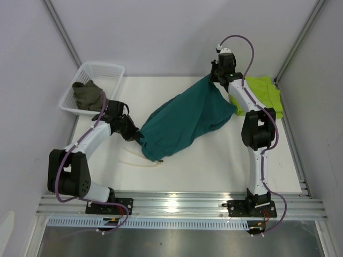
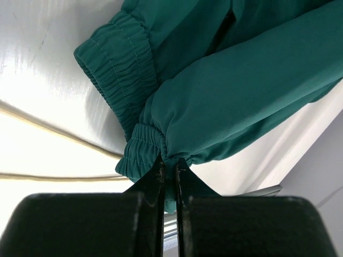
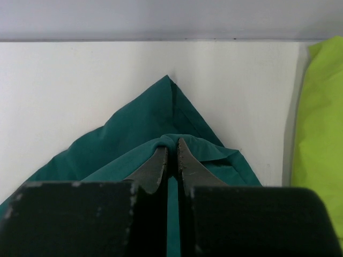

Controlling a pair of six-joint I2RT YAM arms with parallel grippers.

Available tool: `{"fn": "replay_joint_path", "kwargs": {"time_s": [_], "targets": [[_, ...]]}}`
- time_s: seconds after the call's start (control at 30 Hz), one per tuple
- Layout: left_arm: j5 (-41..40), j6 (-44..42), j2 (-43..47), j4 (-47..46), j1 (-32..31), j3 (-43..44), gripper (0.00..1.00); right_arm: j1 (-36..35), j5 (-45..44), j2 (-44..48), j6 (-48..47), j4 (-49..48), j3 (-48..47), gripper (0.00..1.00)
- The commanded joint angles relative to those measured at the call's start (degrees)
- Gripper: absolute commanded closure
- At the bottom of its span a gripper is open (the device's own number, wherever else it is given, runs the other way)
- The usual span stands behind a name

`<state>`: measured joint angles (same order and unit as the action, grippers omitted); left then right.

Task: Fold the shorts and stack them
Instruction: Fold the shorts

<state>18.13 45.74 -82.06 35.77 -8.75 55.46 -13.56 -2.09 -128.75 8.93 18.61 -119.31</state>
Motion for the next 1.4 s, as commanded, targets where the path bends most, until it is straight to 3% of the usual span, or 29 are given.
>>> {"fn": "replay_joint_path", "kwargs": {"time_s": [0.0,0.2,0.3,0.33,0.37,0.4,0.43,0.47,0.57,0.7,0.93,1.23,1.37], "targets": [[-1.43,-2.32,-2.22,1.32,0.75,3.16,0.96,0.73,-0.9,-1.15,-0.14,-2.0,-4.79,1.0],[-1.87,-3.63,-5.82,2.55,0.84,7.2,0.93,0.64,-1.25,-3.52,0.65,-2.09,-6.99,1.0],[-2.31,-4.07,-7.67,2.9,1.02,8.78,0.83,0.55,-1.6,-5.02,0.83,-1.74,-8.31,0.98],[-3.09,-4.16,-8.63,4.56,1.02,10.0,0.61,0.47,-1.78,-5.54,1.0,-1.74,-8.49,0.93],[-3.88,-4.6,-8.9,5.09,1.02,11.06,0.5,0.47,-1.95,-5.81,1.18,-1.82,-8.66,0.85],[-4.15,-4.78,-9.08,5.36,1.02,11.94,0.35,0.38,-2.3,-5.99,1.27,-1.82,-8.84,0.69],[-4.33,-4.95,-9.08,5.89,1.02,12.3,0.1,0.38,-2.31,-6.34,1.35,-1.74,-9.01,0.64],[-4.59,-5.39,-8.99,6.24,1.02,13.17,0.01,0.38,-2.39,-6.6,1.35,-1.82,-9.28,0.6],[-6.53,-5.83,-8.12,7.73,1.37,15.89,0.01,0.29,-2.75,-7.3,1.44,-1.12,-11.12,0.39],[-8.11,-7.06,-7.67,10.02,2.07,19.05,0.01,0.29,-3.36,-7.48,1.53,-0.6,-13.58,0.26],[-8.91,-10.23,-7.41,11.87,2.16,21.97,0.01,0.55,0.23,-5.64,3.81,0.46,-13.76,0.3],[-6.62,-13.39,-6.62,10.38,1.02,21.44,0.01,1.78,10.87,-4.05,12.16,-0.59,-4.8,0.33],[-4.17,-14.45,-8.11,8.53,0.05,23.36,0.07,2.4,15.0,-5.36,14.7,-2.87,-3.83,0.41]]}}
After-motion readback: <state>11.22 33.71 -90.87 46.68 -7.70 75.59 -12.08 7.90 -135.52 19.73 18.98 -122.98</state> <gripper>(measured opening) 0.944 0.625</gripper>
